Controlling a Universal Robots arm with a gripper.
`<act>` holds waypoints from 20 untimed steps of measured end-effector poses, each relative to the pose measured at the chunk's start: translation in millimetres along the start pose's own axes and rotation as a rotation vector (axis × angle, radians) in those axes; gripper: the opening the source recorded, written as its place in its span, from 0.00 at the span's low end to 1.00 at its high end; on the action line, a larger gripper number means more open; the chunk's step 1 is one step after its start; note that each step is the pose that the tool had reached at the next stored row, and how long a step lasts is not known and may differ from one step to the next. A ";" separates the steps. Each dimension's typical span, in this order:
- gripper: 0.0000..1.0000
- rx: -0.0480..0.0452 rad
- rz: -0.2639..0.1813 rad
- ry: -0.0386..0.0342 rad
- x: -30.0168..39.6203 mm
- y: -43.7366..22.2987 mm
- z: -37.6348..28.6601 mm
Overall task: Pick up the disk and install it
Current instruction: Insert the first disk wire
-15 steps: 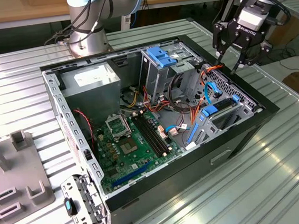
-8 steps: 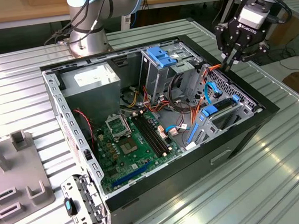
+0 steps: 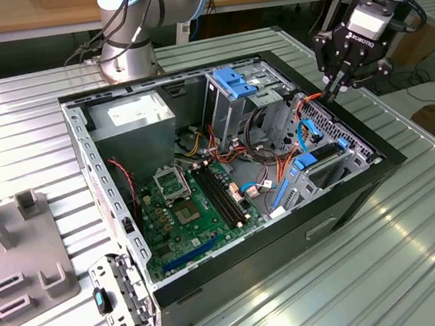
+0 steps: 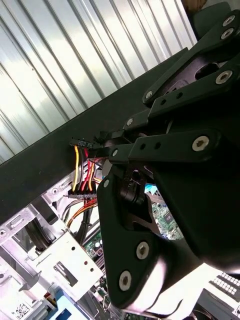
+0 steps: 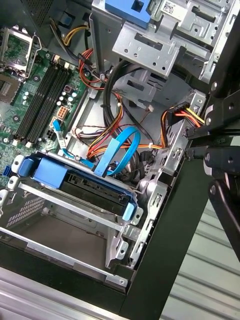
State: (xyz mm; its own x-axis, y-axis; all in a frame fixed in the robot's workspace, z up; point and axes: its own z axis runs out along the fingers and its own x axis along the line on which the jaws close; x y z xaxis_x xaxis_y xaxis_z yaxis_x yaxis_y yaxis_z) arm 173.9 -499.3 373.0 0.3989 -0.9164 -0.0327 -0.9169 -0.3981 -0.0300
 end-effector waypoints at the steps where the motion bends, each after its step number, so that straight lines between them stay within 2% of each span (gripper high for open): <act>1: 0.18 0.0000 0.000 0.0000 0.0 0.0 0.0; 2: 0.18 0.0002 0.000 0.0001 -0.1 1.2 0.0; 5: 0.18 0.0077 -0.004 0.0013 -0.6 13.3 -0.4; 8: 0.18 0.0200 -0.006 0.0014 -0.6 25.9 -0.8; 13: 0.18 0.0328 -0.008 0.0013 -1.1 36.4 -1.1; 16: 0.18 0.0462 -0.009 0.0006 -1.5 47.5 -1.3; 17: 0.18 0.0516 -0.009 -0.0007 -1.2 53.0 -1.6; 19: 0.18 0.0574 -0.009 -0.0029 1.1 59.6 -1.8; 20: 0.18 0.0577 -0.009 -0.0030 1.9 60.0 -1.6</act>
State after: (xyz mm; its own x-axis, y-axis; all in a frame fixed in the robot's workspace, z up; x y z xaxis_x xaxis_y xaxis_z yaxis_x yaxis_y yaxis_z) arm 119.7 -525.0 372.7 0.4072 -0.9127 -0.0352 -0.9110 -0.4031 -0.0878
